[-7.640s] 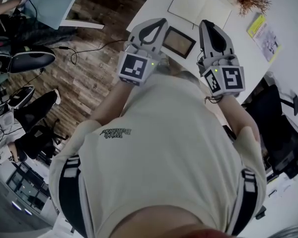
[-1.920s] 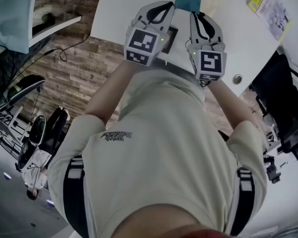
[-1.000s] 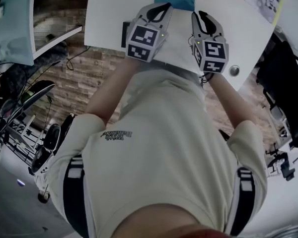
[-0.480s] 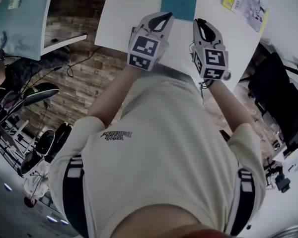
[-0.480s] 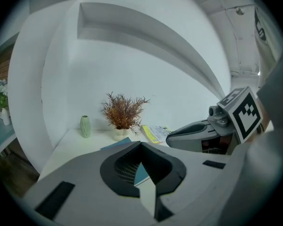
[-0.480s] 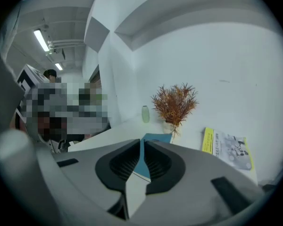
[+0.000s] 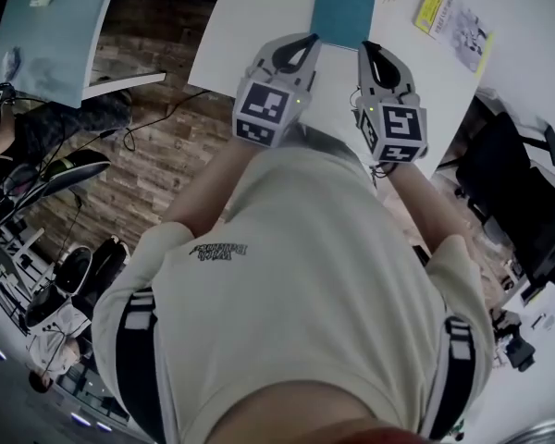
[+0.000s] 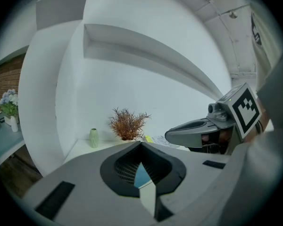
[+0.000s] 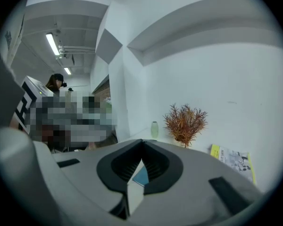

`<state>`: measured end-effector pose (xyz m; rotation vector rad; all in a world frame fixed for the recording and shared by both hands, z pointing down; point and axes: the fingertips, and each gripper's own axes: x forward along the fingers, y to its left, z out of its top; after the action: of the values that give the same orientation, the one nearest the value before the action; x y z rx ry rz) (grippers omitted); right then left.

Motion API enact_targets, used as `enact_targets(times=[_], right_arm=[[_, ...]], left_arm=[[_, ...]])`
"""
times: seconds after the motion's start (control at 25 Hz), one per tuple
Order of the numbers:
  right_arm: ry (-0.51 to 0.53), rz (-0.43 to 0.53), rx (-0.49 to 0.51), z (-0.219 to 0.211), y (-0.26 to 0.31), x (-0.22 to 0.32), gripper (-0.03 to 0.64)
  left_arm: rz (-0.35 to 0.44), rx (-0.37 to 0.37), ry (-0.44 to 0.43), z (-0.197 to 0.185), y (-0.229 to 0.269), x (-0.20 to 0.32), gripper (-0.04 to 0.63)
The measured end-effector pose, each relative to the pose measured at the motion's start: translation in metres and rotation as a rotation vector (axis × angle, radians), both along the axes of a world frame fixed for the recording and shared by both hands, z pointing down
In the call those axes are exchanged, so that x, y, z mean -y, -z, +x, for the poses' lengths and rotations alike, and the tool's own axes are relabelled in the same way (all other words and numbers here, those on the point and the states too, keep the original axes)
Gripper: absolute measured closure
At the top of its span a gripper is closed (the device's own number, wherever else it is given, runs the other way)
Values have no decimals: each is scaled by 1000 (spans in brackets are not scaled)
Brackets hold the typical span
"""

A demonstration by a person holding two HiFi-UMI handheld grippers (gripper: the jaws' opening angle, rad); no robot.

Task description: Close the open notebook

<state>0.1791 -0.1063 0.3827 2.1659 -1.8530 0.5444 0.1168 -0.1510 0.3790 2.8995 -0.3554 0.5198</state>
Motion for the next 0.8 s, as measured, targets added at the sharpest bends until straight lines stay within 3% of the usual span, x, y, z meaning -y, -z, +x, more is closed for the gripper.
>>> enact_targets(times=[0.56,0.8], right_arm=[[88,124,-45,-40,50,2,612],[125,187,-92,-54,62,-4,614]], left_arm=[[127,-160,-43,-27,51,-17,584],[206,-164,-65,-32,62,-30,584]])
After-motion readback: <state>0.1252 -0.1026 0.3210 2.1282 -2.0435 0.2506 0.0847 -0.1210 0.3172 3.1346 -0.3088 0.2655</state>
